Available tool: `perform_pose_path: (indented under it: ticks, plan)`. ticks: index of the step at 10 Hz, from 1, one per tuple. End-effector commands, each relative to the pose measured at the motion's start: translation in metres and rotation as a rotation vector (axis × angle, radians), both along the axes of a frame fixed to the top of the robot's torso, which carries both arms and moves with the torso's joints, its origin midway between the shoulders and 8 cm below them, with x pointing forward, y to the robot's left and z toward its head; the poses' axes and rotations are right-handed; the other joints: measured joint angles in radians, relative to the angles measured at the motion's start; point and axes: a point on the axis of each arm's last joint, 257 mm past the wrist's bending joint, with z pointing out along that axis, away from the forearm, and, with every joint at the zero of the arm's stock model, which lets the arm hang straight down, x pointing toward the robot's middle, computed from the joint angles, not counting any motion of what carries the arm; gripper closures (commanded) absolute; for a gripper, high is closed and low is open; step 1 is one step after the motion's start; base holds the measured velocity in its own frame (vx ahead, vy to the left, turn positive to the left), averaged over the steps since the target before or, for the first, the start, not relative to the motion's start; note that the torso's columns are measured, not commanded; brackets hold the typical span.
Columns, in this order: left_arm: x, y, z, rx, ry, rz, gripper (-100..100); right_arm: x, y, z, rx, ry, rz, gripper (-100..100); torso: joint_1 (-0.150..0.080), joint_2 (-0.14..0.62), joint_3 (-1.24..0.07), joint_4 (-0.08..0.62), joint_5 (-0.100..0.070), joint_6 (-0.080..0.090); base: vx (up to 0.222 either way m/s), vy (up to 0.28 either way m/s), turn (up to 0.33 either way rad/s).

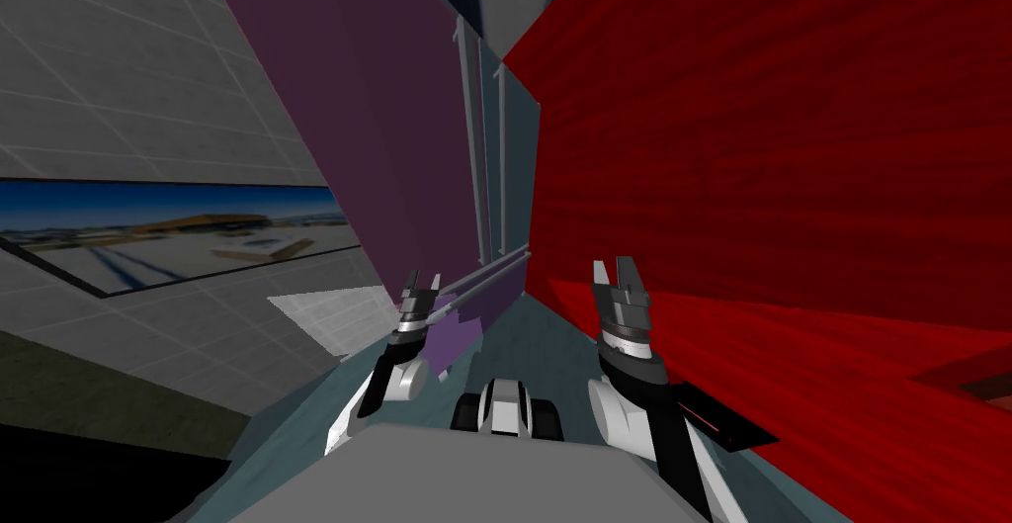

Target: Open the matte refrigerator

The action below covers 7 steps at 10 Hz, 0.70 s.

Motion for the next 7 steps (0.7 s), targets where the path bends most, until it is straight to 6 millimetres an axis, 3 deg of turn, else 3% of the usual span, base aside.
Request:
perform_pose_path:
  ticks: [1, 7]
  plan:
    - [0.005, 0.007, -0.016, -0.017, 0.017, 0.005, -100, 0.000, 0.000, 0.000, 0.000, 0.000, 0.000, 0, -0.001, -0.002, -0.001, 0.000, 0.000, 0.000, 0.101, -0.033, -0.003]
    - [0.019, 0.022, -0.053, -0.068, 0.057, 0.022, -100, 0.000, 0.000, 0.000, 0.000, 0.000, 0.000, 0, -0.001, -0.001, -0.001, 0.000, 0.000, 0.000, 0.096, -0.046, -0.008]
